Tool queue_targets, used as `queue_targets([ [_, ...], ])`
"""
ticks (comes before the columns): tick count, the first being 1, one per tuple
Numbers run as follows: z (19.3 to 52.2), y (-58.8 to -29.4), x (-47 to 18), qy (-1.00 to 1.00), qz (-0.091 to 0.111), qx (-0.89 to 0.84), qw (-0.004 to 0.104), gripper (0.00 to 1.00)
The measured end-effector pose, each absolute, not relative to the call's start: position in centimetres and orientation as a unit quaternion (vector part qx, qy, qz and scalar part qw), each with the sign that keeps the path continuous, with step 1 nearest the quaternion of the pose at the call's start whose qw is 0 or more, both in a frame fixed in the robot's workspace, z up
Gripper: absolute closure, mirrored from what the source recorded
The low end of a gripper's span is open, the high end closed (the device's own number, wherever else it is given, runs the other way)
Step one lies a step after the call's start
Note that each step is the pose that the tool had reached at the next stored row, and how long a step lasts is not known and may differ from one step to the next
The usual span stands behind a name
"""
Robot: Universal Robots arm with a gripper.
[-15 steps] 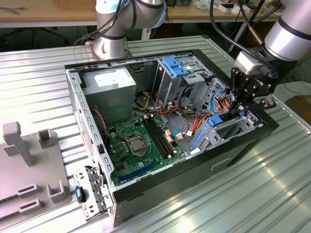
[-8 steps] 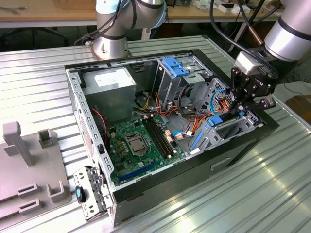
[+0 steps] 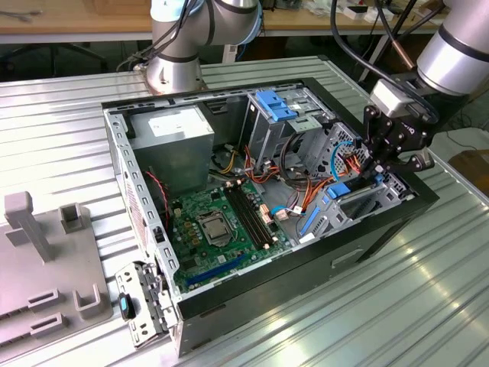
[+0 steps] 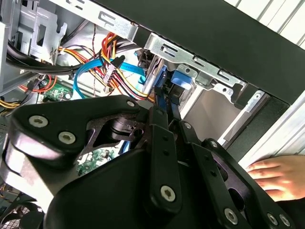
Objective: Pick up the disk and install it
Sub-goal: 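Insert the first disk wire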
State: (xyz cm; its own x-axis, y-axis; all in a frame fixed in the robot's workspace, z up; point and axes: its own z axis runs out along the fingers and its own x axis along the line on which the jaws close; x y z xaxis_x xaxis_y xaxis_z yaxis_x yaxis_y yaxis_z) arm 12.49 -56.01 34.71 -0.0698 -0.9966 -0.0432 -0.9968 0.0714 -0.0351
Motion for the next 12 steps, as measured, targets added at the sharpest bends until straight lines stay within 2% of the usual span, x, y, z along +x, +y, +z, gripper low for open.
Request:
queue_targets([
  [12, 34.58, -56.01, 12.49, 0.724, 0.003, -0.689, 0.029, 0.83],
])
